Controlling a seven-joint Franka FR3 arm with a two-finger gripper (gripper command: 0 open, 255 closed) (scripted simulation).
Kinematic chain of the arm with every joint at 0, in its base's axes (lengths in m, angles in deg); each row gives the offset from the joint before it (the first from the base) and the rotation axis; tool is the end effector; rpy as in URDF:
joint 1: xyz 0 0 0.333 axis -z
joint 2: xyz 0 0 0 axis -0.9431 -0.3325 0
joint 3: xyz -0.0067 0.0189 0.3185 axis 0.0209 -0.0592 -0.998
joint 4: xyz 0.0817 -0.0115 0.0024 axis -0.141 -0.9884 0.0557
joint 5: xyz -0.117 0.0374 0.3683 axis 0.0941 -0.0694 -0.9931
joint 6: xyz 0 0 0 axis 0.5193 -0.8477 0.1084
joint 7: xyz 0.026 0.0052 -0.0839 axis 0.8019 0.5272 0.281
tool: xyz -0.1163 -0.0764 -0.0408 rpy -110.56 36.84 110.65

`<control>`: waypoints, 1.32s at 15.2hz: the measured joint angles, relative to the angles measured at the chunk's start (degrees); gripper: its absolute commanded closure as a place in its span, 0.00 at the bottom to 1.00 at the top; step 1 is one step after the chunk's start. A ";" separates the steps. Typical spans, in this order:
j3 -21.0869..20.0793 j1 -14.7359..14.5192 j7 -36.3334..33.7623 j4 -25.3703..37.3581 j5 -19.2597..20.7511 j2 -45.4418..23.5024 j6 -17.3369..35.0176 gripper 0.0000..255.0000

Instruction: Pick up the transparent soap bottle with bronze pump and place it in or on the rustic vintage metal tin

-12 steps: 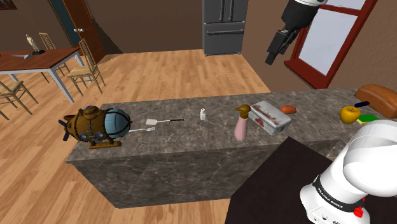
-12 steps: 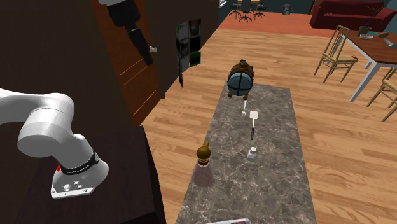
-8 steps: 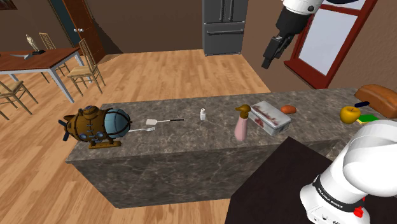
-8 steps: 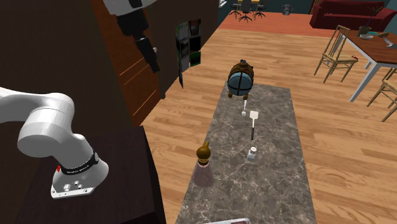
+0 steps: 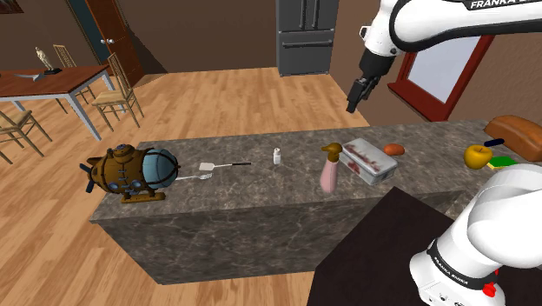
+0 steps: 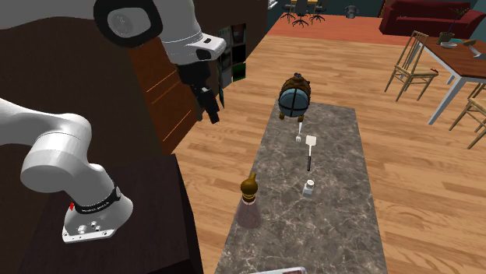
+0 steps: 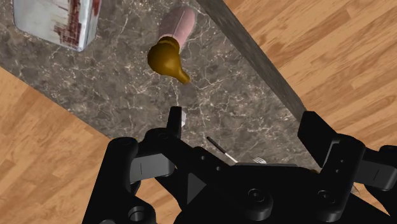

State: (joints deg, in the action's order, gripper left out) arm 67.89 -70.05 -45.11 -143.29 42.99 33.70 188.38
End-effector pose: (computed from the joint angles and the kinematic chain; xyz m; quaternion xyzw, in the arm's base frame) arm 0.3713 -0.0476 0.5127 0.9931 0.0747 0.0898 0.0140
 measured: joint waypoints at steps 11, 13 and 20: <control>6.31 0.12 7.72 -1.78 -0.76 -19.14 16.80 0.00; 7.45 0.10 9.60 -0.87 -1.53 -23.26 19.21 0.00; 9.96 0.24 16.66 3.06 -6.32 -37.74 26.78 0.00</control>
State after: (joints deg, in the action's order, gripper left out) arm 77.84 -69.81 -28.45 -140.23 36.67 -4.04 215.16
